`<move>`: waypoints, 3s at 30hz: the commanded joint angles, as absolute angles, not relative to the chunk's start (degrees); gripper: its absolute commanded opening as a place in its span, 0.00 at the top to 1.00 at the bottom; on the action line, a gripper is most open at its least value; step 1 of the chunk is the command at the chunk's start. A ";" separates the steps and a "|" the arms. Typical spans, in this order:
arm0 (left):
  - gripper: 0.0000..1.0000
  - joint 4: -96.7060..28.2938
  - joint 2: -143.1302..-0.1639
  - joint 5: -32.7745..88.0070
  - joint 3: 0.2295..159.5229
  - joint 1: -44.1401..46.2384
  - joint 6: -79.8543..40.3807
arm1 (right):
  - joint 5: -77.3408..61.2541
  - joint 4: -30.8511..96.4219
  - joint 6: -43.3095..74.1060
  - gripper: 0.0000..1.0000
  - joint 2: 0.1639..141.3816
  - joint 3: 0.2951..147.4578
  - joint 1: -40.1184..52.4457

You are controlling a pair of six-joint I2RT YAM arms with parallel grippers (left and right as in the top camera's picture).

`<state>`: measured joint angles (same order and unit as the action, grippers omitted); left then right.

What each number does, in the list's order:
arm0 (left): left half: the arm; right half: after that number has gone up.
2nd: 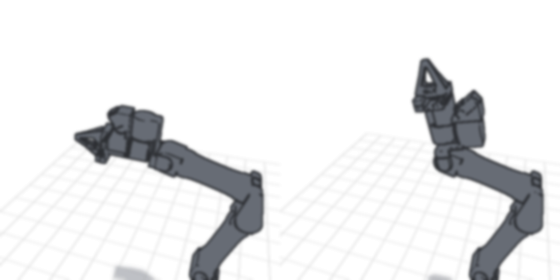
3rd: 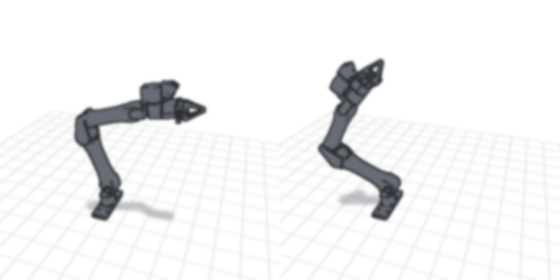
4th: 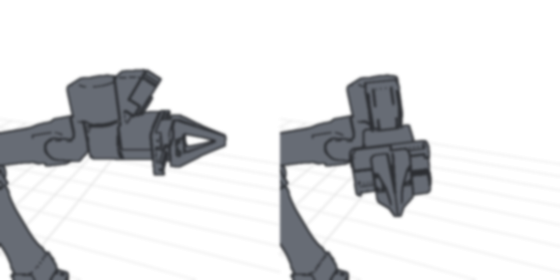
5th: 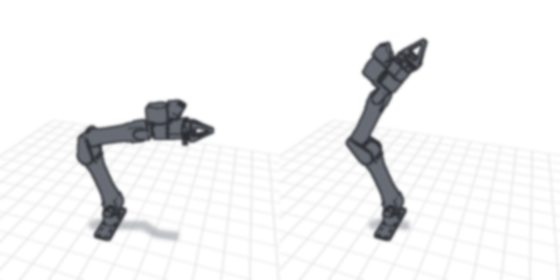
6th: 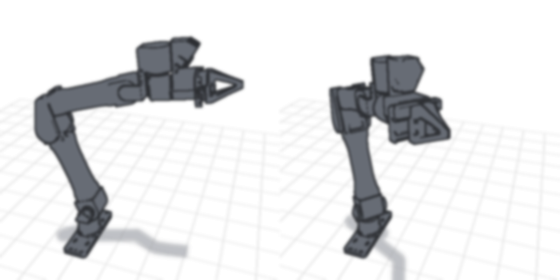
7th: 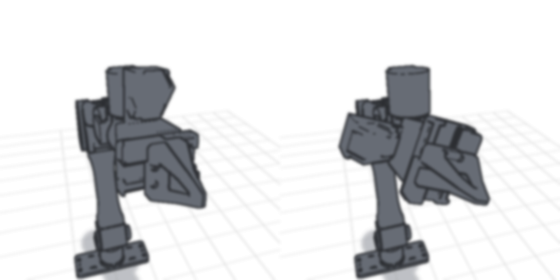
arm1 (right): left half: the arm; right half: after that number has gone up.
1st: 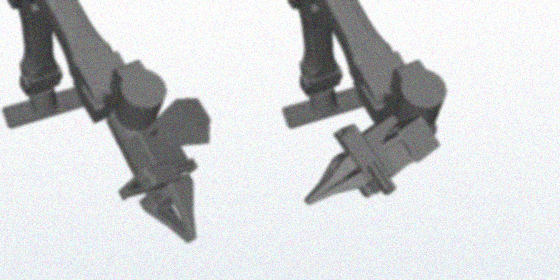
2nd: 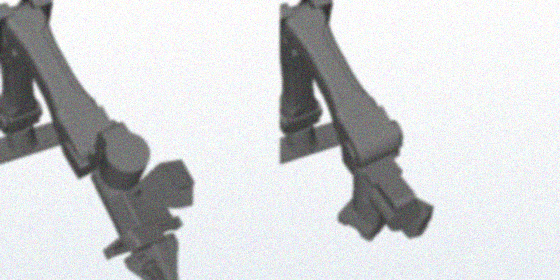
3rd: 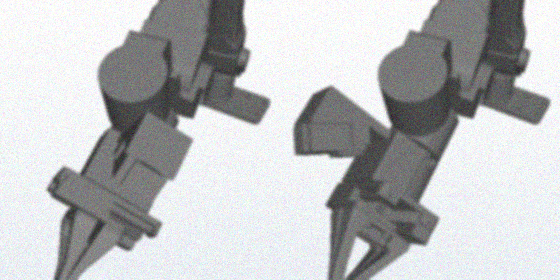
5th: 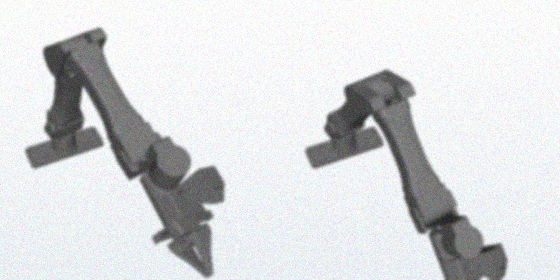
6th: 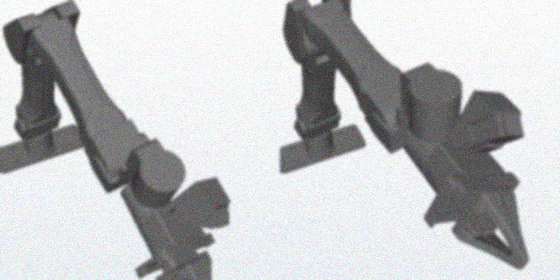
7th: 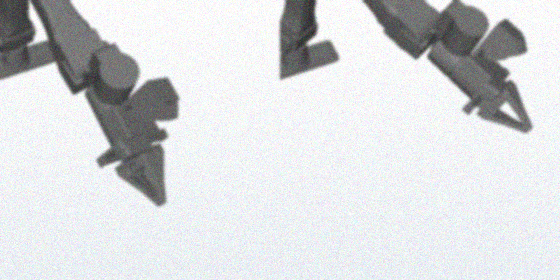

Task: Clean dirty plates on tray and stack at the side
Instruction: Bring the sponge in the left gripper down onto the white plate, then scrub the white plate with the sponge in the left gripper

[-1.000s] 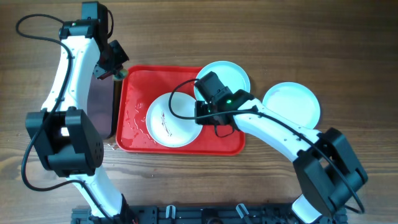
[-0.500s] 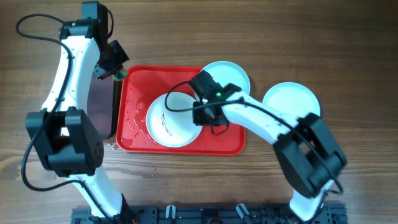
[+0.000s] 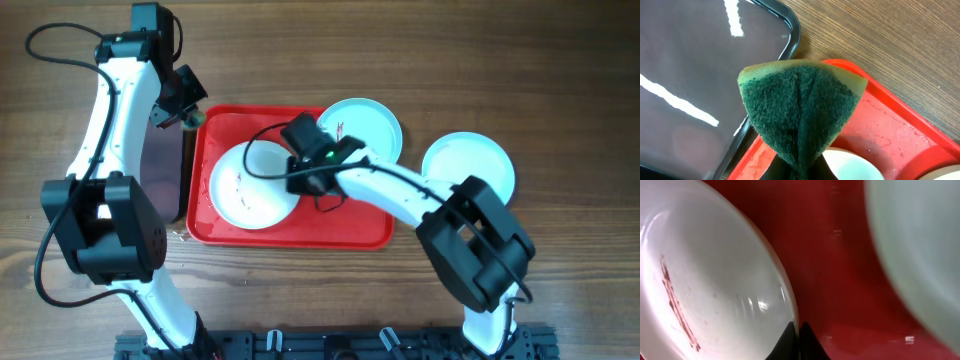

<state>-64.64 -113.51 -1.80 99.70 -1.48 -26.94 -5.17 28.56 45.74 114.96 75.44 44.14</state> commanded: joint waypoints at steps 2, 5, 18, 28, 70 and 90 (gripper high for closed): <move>0.96 -65.04 -112.88 -1.06 99.22 -1.13 -27.49 | 2.28 25.06 50.09 0.89 117.12 76.49 47.27; 0.96 -65.43 -112.88 -1.06 99.22 -0.40 -27.49 | 3.25 24.80 47.64 0.73 118.30 76.49 47.09; 0.96 -68.38 -112.88 -1.08 99.22 0.86 -27.49 | -11.81 17.67 28.73 0.68 119.52 76.60 42.24; 0.96 -68.40 -112.88 -1.06 99.22 0.86 -27.51 | -12.01 17.17 28.49 0.79 119.87 76.58 42.85; 0.96 -46.30 -113.30 31.35 66.22 8.16 8.67 | -10.39 23.35 42.15 0.96 121.08 77.95 39.99; 0.96 -47.31 -113.30 -24.95 66.22 8.16 -30.74 | -10.33 23.33 42.02 0.96 121.08 77.95 39.99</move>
